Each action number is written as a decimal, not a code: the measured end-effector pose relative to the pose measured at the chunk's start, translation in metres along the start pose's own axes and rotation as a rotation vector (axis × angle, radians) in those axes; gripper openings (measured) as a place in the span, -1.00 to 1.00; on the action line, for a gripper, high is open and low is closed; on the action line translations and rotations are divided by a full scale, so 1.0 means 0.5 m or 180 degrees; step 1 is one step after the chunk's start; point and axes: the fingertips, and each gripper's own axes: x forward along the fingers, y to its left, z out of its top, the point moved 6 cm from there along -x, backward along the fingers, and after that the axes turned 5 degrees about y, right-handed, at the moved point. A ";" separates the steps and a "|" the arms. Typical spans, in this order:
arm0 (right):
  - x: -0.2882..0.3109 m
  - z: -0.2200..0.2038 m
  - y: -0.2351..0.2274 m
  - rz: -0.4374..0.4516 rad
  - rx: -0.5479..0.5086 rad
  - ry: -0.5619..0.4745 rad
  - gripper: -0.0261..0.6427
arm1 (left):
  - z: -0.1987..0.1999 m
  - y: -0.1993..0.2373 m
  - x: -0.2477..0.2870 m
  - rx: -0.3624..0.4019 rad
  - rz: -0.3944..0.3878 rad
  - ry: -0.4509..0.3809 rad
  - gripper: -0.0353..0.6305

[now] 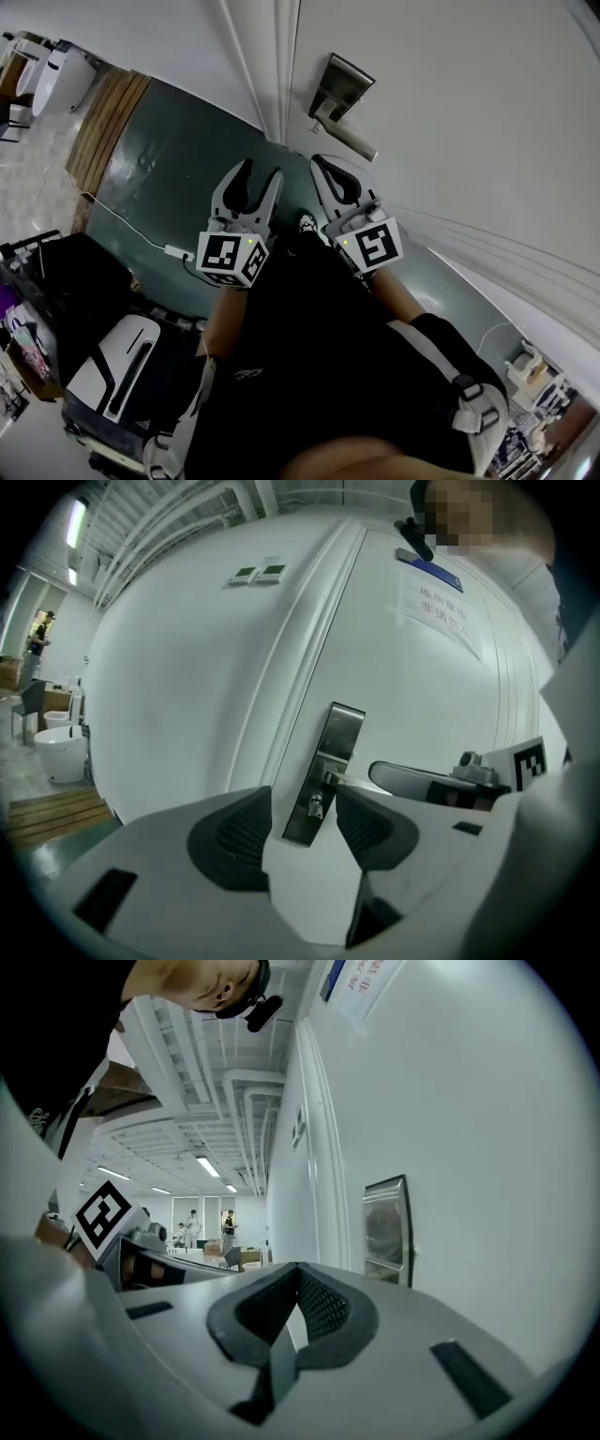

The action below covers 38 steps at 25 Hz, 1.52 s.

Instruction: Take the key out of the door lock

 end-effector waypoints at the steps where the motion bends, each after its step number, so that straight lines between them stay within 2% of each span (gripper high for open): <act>1: 0.001 -0.002 -0.001 -0.0078 0.0010 0.0008 -0.90 | 0.002 0.004 0.009 0.0024 -0.0080 0.0025 -0.27; 13: -0.011 -0.007 -0.001 -0.0895 0.0075 0.0139 -0.90 | -0.020 0.028 0.114 0.0112 -0.1027 0.0414 -0.27; 19: -0.021 -0.016 -0.012 -0.1220 0.0105 0.0254 -0.90 | -0.035 0.033 0.165 -0.0041 -0.1373 0.0482 -0.27; 25: -0.017 -0.026 -0.020 -0.1403 0.0162 0.0324 -0.90 | -0.048 0.048 0.200 -0.0280 -0.1556 0.0503 -0.27; 29: -0.007 -0.027 -0.020 -0.1452 0.0167 0.0350 -0.90 | -0.065 0.052 0.226 -0.0581 -0.1681 0.0531 -0.27; 33: -0.005 -0.028 -0.021 -0.1482 0.0171 0.0390 -0.90 | -0.078 0.049 0.252 -0.0863 -0.1704 0.0527 -0.27; 38: 0.001 -0.033 -0.026 -0.1487 0.0167 0.0434 -0.90 | -0.092 0.049 0.283 -0.1057 -0.1691 0.0531 -0.27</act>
